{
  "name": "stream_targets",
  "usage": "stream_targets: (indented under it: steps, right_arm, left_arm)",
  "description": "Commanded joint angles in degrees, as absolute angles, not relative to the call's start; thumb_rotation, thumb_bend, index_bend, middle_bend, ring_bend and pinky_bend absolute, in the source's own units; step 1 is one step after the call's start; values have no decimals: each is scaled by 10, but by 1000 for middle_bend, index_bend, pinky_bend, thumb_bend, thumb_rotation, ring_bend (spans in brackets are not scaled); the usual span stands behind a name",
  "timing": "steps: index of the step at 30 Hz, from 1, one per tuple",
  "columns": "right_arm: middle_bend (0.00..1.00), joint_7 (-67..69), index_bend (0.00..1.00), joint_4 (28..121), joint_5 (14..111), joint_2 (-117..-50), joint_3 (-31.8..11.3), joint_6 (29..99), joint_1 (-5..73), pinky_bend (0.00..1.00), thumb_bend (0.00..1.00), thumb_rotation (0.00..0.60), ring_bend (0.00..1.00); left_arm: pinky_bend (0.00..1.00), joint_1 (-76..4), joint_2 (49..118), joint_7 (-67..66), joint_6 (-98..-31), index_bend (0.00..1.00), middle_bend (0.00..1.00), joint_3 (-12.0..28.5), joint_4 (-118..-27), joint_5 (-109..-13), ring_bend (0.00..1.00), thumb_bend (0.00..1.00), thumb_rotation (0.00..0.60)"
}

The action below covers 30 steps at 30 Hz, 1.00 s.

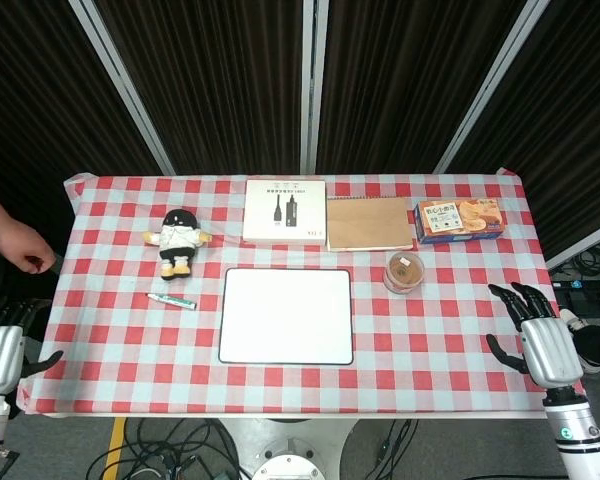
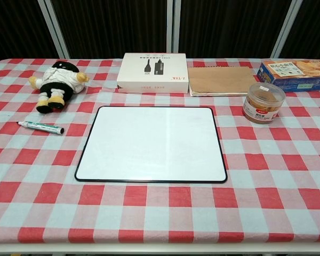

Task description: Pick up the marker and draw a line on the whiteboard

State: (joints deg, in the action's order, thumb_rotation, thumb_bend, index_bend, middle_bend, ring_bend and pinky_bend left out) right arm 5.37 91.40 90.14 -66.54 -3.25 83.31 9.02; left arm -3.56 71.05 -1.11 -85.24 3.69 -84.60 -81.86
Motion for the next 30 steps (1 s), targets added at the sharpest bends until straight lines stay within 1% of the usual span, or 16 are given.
stream_targets:
  steps: [1,9,12,14,16,17,18,19,21,22,25,27,30]
  right_arm:
    - [218,54,129,914,903,-666,-32,833,91,115,247,600,89]
    - [218,53,128,917,911,-660,-31,850,84,116,246,600,89]
    - [218,51,129,919,914,-654,-34,857,83,115,246,600,89]
    - [218,48,129,922,916,-648,-37,860,85,115,247,600,89]
    - [218,44,129,925,918,-642,-40,861,87,115,247,600,89]
    - [218,42,129,926,918,-640,-41,860,88,115,247,600,89]
    - [218,41,129,928,917,-637,-43,859,90,115,247,600,89]
    - [218,40,128,930,918,-635,-43,858,91,115,247,600,89]
    - [218,38,128,932,919,-633,-44,856,93,115,247,600,89]
    - [218,37,129,933,919,-632,-44,854,94,115,246,600,89]
    - [218,35,128,935,917,-630,-43,849,96,115,247,600,90]
    - [218,34,125,936,915,-630,-41,846,95,115,247,600,91]
    - [218,35,123,935,909,-631,-41,845,94,115,247,600,91]
  left_arm:
    - [107,-34,711,-12,-854,233,225,36,-846,-818,198,89,600]
    - [108,-31,708,-2,-864,233,225,32,-854,-832,198,89,600]
    - [110,-44,709,-1,-861,236,225,38,-856,-845,199,89,600]
    - [128,-64,710,0,-846,248,225,45,-856,-856,211,89,600]
    - [203,-91,710,-5,-817,289,238,54,-857,-862,284,89,600]
    - [277,-105,712,-6,-804,324,260,59,-854,-864,344,89,600]
    - [372,-125,718,-10,-783,355,297,65,-849,-866,409,89,600]
    - [442,-141,723,-13,-764,370,326,69,-844,-868,454,89,600]
    - [649,-173,736,-14,-722,390,385,75,-835,-866,574,89,600]
    - [706,-194,746,-17,-692,398,392,77,-827,-862,606,88,600]
    - [838,-237,773,-29,-617,412,395,77,-807,-841,697,114,600]
    - [920,-257,789,-36,-581,413,396,77,-795,-826,754,144,600]
    - [944,-276,821,-59,-552,420,409,75,-760,-807,779,152,600]
